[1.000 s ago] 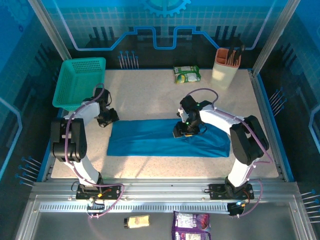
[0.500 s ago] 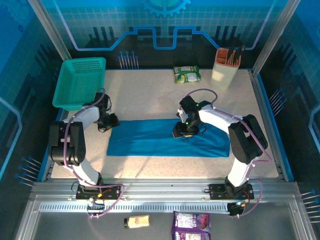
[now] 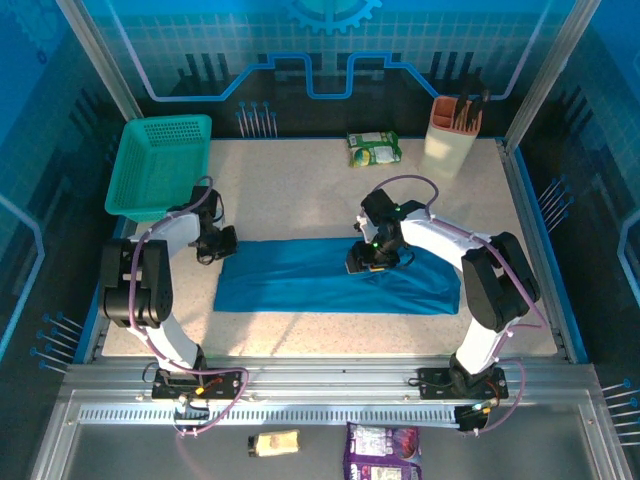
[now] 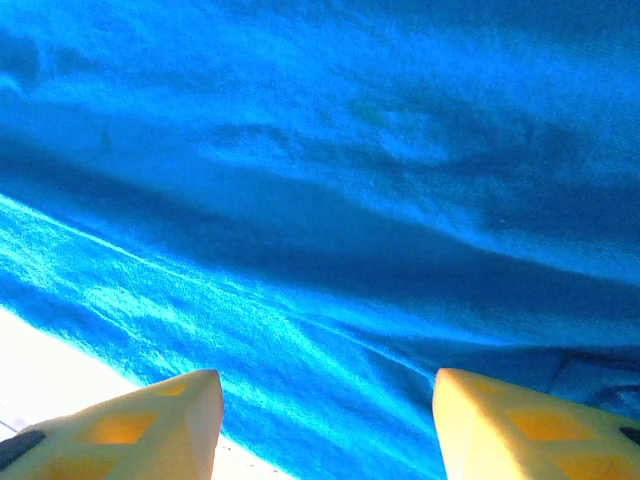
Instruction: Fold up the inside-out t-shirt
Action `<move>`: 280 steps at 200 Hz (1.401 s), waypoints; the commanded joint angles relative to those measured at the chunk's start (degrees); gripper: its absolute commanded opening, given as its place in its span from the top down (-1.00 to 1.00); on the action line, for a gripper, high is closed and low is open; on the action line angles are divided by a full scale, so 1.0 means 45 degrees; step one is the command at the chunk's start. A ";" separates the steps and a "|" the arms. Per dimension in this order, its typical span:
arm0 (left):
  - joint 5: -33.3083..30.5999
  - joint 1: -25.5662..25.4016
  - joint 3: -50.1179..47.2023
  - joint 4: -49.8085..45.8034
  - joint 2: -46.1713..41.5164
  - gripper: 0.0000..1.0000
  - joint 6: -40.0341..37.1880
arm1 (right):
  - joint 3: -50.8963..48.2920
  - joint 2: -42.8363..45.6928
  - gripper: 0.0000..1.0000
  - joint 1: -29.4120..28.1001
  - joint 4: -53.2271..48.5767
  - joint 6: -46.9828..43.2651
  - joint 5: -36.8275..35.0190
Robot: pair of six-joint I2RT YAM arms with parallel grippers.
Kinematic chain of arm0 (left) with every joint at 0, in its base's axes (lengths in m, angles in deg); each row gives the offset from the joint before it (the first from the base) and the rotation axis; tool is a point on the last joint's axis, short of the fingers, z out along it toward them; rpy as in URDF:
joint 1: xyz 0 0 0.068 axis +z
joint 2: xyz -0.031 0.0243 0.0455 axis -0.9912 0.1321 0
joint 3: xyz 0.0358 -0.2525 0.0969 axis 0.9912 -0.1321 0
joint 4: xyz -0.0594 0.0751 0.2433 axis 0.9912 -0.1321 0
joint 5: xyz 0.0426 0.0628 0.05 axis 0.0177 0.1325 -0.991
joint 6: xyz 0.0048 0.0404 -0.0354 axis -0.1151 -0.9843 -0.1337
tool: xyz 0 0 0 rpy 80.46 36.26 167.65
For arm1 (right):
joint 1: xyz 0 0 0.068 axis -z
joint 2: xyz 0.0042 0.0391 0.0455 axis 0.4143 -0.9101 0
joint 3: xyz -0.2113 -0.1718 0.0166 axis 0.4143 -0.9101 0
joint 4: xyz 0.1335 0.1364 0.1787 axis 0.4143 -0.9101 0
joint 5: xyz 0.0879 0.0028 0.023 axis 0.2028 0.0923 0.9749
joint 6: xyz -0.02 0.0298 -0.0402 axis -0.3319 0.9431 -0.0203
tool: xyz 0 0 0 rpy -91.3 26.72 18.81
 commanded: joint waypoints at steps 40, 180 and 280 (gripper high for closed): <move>-0.0559 0.0036 0.0949 -0.0570 -0.0975 1.00 -0.0046 | 0.0048 0.0333 -0.18 0.0261 -0.0179 0.0085 -0.0106; -0.0642 0.0054 0.1711 -0.0833 0.0168 0.75 -0.0073 | 0.0201 0.0007 -0.16 -0.0944 0.0537 0.0549 0.0841; -0.0759 0.0034 0.1336 -0.0816 0.0293 0.72 -0.0327 | 0.0249 -0.1298 -0.16 -0.3107 0.1195 0.1398 0.1282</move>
